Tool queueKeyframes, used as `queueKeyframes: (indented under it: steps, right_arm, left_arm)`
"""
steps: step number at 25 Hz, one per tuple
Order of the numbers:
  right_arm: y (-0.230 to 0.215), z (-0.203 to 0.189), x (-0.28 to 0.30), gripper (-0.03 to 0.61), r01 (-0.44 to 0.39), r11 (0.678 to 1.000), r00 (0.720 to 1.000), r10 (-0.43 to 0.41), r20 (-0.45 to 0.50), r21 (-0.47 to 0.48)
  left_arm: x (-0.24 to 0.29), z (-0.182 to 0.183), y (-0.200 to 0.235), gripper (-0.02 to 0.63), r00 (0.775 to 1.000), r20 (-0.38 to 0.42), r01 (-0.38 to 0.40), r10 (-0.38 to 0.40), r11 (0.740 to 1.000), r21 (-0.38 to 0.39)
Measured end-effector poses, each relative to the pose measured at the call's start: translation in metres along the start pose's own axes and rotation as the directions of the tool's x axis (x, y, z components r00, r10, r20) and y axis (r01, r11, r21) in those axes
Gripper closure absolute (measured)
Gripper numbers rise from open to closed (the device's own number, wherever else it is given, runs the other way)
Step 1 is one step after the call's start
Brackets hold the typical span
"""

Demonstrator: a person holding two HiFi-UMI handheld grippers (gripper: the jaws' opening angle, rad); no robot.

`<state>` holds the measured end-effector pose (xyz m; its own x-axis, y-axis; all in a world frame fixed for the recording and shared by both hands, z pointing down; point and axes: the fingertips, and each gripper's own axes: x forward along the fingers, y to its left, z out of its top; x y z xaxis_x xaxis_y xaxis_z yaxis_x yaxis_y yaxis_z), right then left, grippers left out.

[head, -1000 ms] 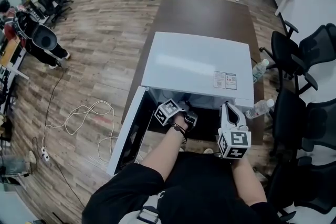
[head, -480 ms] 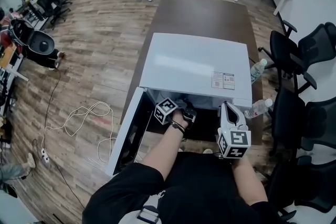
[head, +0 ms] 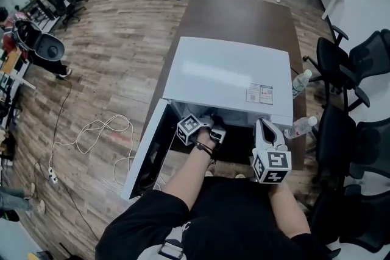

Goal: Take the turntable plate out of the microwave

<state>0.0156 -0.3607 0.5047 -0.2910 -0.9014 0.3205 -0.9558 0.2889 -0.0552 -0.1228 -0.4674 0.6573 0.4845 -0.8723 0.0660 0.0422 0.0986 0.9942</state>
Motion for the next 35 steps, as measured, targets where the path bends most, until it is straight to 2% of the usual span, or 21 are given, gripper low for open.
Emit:
queueKeyframes:
  steps: [6, 13, 17, 19, 21, 28, 32, 35]
  right_arm:
    - [0.012, -0.004, 0.001, 0.569, -0.078, 0.997, 0.997, 0.078, -0.009, -0.019]
    - [0.024, -0.007, -0.004, 0.569, -0.179, 0.983, 0.984, 0.179, -0.018, -0.028]
    - [0.027, -0.006, -0.007, 0.569, -0.226, 0.973, 0.974, 0.225, -0.017, -0.036]
    - [0.03, -0.004, -0.008, 0.569, -0.251, 0.967, 0.968, 0.25, -0.01, -0.04]
    - [0.034, -0.004, -0.009, 0.569, -0.28, 0.959, 0.96, 0.28, -0.006, -0.043]
    - [0.053, -0.004, -0.019, 0.569, -0.383, 0.922, 0.924, 0.383, -0.004, -0.059]
    - [0.062, -0.002, -0.023, 0.571, -0.447, 0.895, 0.894, 0.447, 0.016, -0.022]
    - [0.069, -0.005, -0.024, 0.571, -0.484, 0.874, 0.875, 0.485, 0.008, -0.032]
  left_arm:
    - [-0.021, -0.007, -0.005, 0.58, 1.0, -0.006, 0.016, -0.016, 1.0, 0.027]
    - [-0.05, -0.023, -0.025, 0.58, 0.997, -0.004, 0.078, -0.078, 0.995, 0.07]
    - [-0.069, -0.034, -0.04, 0.579, 0.99, 0.008, 0.14, -0.141, 0.987, 0.081]
    - [-0.08, -0.038, -0.04, 0.579, 0.989, 0.025, 0.146, -0.148, 0.987, 0.073]
    - [-0.091, -0.042, -0.038, 0.578, 0.989, 0.043, 0.14, -0.142, 0.988, 0.062]
    - [-0.127, -0.059, -0.053, 0.578, 0.975, 0.07, 0.205, -0.21, 0.977, 0.061]
    - [-0.148, -0.063, -0.051, 0.578, 0.976, 0.098, 0.185, -0.194, 0.978, 0.094]
    - [-0.162, -0.066, -0.051, 0.574, 0.972, 0.115, 0.194, -0.204, 0.977, 0.093]
